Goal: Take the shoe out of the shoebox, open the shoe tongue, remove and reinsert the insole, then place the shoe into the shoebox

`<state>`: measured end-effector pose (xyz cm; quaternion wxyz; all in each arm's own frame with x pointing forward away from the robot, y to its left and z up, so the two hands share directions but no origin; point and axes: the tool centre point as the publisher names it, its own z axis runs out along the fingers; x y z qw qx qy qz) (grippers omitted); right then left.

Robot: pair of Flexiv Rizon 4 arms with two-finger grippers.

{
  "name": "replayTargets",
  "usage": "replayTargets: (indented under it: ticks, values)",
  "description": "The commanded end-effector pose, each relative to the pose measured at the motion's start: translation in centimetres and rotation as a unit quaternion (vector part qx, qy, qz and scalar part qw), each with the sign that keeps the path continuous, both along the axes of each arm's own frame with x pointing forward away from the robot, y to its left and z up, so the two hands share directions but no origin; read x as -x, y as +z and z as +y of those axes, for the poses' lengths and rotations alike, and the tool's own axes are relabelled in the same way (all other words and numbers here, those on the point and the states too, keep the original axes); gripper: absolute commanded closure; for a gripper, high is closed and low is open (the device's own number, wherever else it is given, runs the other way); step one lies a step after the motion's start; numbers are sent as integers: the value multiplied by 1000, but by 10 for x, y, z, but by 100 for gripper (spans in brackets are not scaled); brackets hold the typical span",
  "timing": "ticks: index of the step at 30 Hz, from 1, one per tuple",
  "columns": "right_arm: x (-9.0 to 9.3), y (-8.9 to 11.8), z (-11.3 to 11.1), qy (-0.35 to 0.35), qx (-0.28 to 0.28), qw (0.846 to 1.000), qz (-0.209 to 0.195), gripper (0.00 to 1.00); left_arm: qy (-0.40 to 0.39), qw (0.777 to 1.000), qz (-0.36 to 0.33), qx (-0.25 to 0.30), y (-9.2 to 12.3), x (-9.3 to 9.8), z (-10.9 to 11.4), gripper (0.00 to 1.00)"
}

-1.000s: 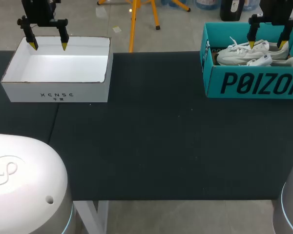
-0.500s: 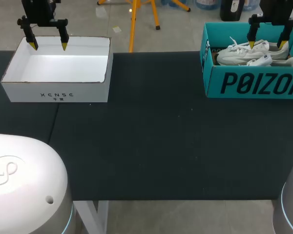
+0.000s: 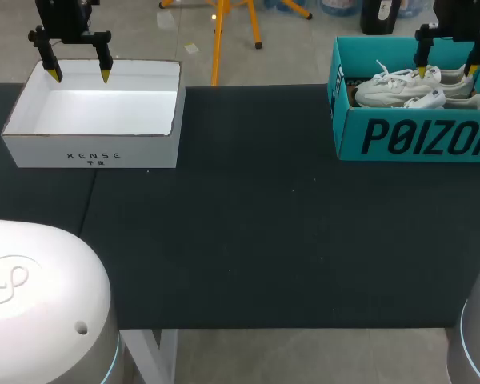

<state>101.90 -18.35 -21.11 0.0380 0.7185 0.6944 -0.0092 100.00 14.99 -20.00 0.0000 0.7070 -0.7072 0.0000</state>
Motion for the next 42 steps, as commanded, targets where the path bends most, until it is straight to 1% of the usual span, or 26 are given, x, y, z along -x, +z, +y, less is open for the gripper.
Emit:
replayTargets:
  ticks: [1, 8, 12, 14, 15, 17, 24, 28, 34, 39, 42]
  values:
    - [-10, -16, -20, -4, 2, 1000, -4, 0, 0, 1000, 0, 0, 0, 0, 0, 0]
    - [-18, -42, -60, -27, 0, 1000, -7, 0, 0, 1000, 0, 0, 0, 0, 0, 0]
    - [-24, -54, -79, -26, 4, 1000, -16, 0, 0, 1000, 0, 0, 0, 0, 0, 0]
    - [-27, -64, -88, -32, 21, 999, -20, 0, 0, 1000, 0, 0, 0, 0, 0, 0]
    - [-28, -68, -92, -34, 6, 999, -18, 0, 0, 1000, 0, 0, 0, 0, 0, 0]
    - [-32, -75, -100, -38, 13, 999, -18, 0, 0, 1000, 0, 0, 0, 0, 0, 0]
    - [-47, -95, -116, -36, 4, 999, -24, 0, 0, 1000, 0, 0, 0, 0, 0, 0]
    - [-56, -103, -121, -31, 0, 999, -26, 0, 0, 1000, 0, 0, 0, 0, 0, 0]
    - [-65, -119, -130, -14, 7, 1000, -23, 0, 0, 1000, 0, 0, 0, 0, 0, 0]
    - [-67, -126, -133, -4, 9, 1000, -19, 0, 0, 1000, 0, 0, 0, 0, 0, 0]
    - [-66, -131, -136, -10, 9, 1000, -16, 0, 0, 1000, 0, 0, 0, 0, 0, 0]
